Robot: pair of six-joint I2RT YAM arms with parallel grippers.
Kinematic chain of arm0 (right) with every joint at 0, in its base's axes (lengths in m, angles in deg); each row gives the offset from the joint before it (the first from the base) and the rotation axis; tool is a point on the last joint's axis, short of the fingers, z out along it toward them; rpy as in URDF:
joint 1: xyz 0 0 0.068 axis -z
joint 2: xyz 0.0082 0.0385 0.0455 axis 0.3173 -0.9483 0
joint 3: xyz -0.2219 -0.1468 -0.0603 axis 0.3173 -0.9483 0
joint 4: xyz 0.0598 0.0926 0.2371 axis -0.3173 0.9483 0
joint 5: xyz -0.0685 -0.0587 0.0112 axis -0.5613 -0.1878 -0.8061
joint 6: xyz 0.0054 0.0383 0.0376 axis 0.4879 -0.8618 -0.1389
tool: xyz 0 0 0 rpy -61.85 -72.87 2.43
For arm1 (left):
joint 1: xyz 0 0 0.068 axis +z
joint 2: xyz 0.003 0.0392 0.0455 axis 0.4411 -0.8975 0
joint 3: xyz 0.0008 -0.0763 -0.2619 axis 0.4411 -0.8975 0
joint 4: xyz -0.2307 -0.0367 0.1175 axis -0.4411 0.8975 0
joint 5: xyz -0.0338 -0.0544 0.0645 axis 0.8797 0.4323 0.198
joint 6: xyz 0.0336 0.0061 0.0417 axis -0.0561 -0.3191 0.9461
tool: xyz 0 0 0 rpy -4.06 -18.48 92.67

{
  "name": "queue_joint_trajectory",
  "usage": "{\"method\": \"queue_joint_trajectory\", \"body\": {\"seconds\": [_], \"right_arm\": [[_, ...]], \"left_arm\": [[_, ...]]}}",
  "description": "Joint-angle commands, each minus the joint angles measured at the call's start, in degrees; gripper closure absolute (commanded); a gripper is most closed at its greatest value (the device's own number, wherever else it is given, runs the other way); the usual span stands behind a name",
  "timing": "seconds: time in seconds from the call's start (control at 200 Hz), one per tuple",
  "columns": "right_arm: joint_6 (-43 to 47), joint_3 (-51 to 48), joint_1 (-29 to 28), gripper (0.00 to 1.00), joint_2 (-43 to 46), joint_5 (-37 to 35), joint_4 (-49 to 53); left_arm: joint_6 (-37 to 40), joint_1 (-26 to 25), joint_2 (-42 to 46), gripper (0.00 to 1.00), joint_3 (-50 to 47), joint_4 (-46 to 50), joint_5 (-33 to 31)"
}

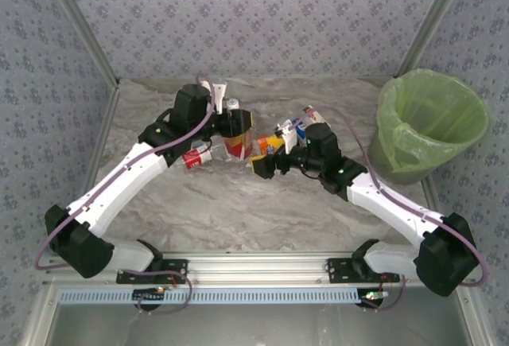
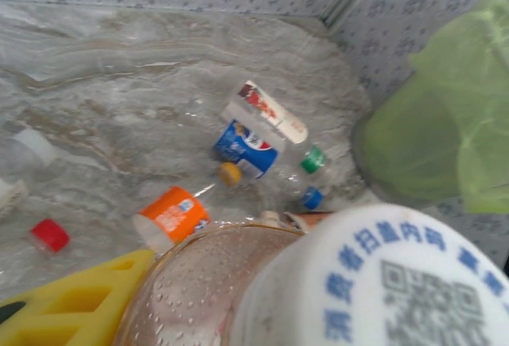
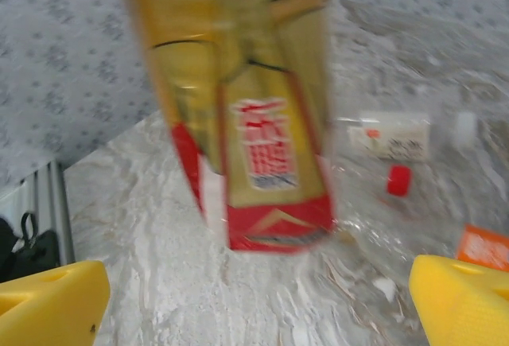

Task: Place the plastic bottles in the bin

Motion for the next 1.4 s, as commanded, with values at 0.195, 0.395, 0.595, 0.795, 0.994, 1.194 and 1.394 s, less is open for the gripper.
{"method": "queue_joint_trajectory", "body": {"seconds": [0.195, 0.395, 0.595, 0.795, 0.994, 1.194, 1.394], "right_arm": [[12.0, 3.9, -5.3, 0.01, -4.6, -9.4, -11.2], [18.4, 3.7, -7.6, 0.01, -7.8, -15.7, -18.7], [19.4, 7.3, -7.7, 0.02, -11.8, -15.8, -21.8], [17.6, 9.3, -7.8, 0.19, -14.1, -22.3, -23.5], [17.3, 8.9, -7.9, 0.24, -14.8, -22.4, -22.5], [14.7, 9.9, -7.7, 0.33, -14.2, -21.7, -17.2], [13.0, 9.8, -7.6, 0.4, -13.4, -23.1, -14.7]], "left_arm": [[-8.9, 0.0, 1.5, 1.0, 2.6, -4.0, 6.6], [-10.5, 0.0, 2.6, 1.0, 0.0, -5.9, 6.3], [-10.3, -0.1, 2.3, 1.0, 0.4, -5.5, 7.1], [-10.3, -0.1, 2.3, 0.99, 0.5, -4.9, 7.0], [-10.5, -0.1, 3.1, 0.99, 0.1, -6.2, 7.1], [-10.6, -0.1, 3.8, 0.96, -1.4, -9.1, 7.7], [-10.5, -0.1, 5.8, 0.88, -5.0, -15.1, 8.3]]}}
